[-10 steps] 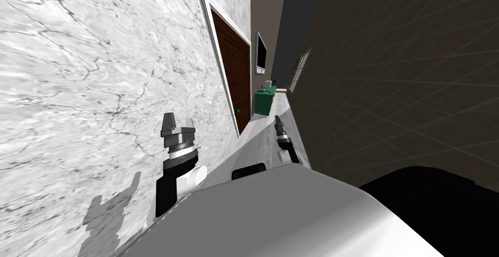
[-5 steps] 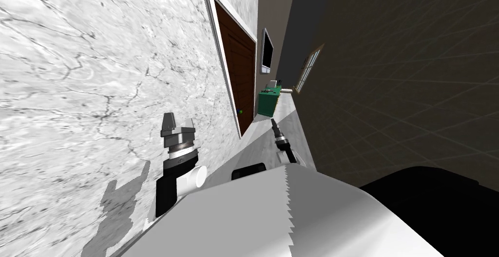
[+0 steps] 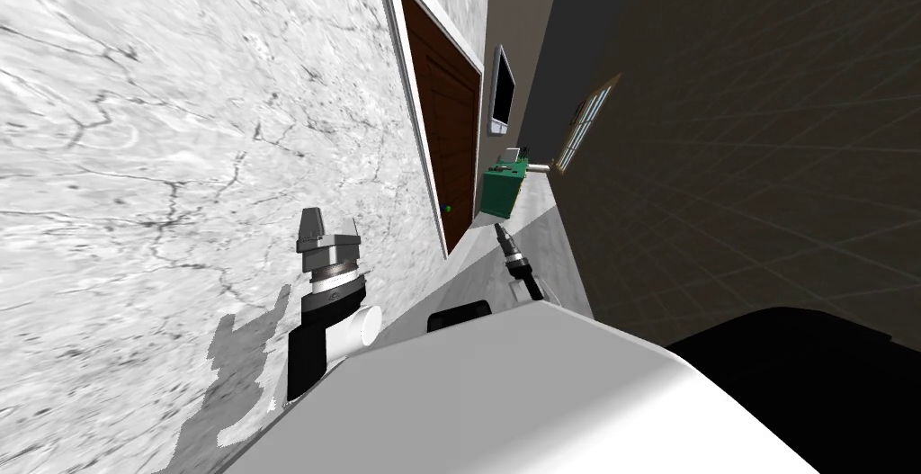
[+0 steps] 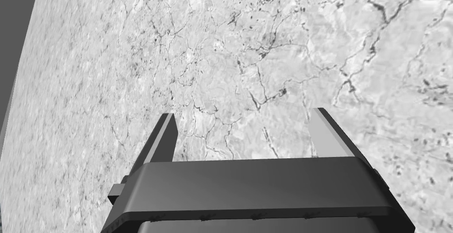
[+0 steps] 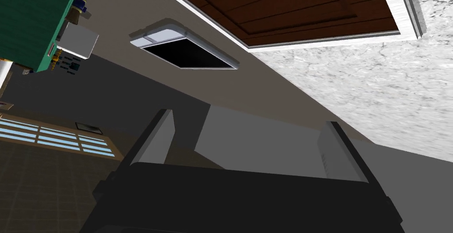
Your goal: Pull the door open
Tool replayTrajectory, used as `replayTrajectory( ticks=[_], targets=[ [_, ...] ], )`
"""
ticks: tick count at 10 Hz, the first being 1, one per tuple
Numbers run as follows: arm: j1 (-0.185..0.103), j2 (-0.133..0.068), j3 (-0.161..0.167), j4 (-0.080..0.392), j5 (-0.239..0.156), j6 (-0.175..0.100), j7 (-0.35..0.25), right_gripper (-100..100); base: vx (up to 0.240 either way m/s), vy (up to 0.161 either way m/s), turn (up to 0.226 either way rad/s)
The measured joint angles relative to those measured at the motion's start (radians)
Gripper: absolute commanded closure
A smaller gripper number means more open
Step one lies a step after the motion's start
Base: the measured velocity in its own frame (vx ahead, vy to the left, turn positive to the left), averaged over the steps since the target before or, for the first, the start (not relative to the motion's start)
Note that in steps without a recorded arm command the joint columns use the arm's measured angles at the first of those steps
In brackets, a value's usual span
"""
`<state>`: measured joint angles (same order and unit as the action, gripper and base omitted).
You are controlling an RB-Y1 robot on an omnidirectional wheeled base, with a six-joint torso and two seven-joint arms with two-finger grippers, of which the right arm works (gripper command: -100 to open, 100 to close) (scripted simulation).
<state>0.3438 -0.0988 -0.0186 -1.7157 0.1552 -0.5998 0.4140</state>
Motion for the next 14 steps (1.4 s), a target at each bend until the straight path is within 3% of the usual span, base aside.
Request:
replayTrajectory(
  ticks=[14],
  targets=[
    [-0.078, -0.013, 0.027, 0.286, 0.152, -0.099, 0.253, -100, 0.114, -0.053, 0.108]
  ],
)
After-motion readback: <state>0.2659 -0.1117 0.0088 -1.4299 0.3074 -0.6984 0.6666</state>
